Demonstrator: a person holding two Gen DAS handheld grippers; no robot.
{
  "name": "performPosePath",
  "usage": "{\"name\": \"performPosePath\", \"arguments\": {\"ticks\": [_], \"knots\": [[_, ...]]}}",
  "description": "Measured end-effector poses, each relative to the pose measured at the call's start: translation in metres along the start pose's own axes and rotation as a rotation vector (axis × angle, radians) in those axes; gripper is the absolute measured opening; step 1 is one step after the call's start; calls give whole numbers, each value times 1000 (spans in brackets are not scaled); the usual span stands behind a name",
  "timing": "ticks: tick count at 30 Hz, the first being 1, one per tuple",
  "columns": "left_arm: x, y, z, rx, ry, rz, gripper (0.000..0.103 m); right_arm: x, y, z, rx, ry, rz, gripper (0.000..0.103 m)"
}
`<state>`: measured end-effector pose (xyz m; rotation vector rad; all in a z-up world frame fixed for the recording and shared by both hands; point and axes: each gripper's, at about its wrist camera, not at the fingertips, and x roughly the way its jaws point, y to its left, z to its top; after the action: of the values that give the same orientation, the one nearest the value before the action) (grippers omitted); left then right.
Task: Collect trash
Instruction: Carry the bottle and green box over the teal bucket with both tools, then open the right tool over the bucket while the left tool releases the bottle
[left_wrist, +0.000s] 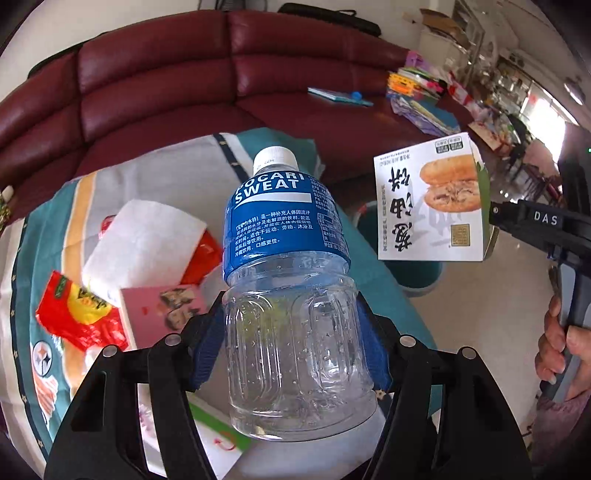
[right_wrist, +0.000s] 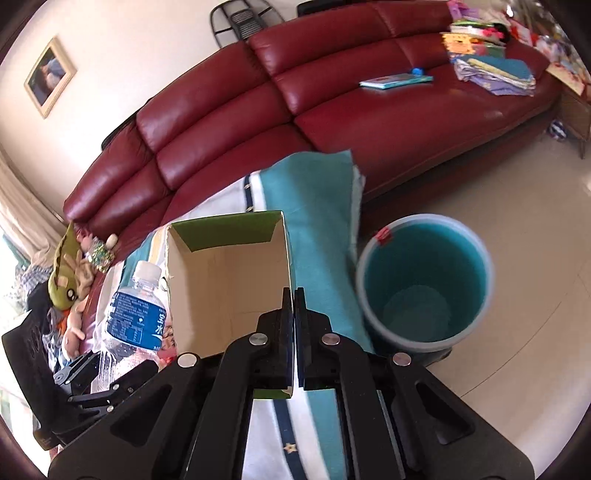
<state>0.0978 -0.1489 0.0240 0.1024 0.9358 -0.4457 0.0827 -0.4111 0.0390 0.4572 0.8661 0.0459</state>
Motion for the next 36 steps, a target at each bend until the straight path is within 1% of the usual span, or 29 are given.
{"name": "performPosePath", "arguments": {"ticks": [4,8,13,18,19,20,21,23,24,25,26,27,28,31,36], "knots": [[45,-53,27,93,45,-47,66,-13,-65,19,83,-40,-72,2],[94,-99,51,148,99,-92,66,-9,-118,28,152,-38,-133,2],[160,-143,69,201,188,-112,66,17,-168,31,214,19,-178,2],[208,-159,77,208,267,-116,66,59,-193,30,228,102,-227,3],[216,-160,78,209,278,-113,66,68,-196,29,229,123,-225,6],[222,-160,78,211,286,-109,66,74,-200,28,235,141,-217,7],[229,-160,78,211,295,-106,66,79,-203,27,244,153,-207,12],[239,-157,78,204,316,-104,66,86,-205,27,252,159,-198,32],[245,-156,79,202,323,-101,66,87,-205,28,251,152,-201,51],[249,-154,80,201,327,-99,66,87,-204,28,248,143,-204,57],[252,-153,80,201,328,-98,66,86,-204,28,243,137,-209,57],[252,-152,80,202,329,-98,66,87,-204,27,245,137,-209,59],[253,-152,81,202,330,-98,66,88,-204,27,253,139,-205,66],[256,-151,81,201,329,-97,66,89,-207,25,270,143,-217,73],[253,-156,78,205,336,-94,66,91,-216,21,303,161,-233,75]]}}
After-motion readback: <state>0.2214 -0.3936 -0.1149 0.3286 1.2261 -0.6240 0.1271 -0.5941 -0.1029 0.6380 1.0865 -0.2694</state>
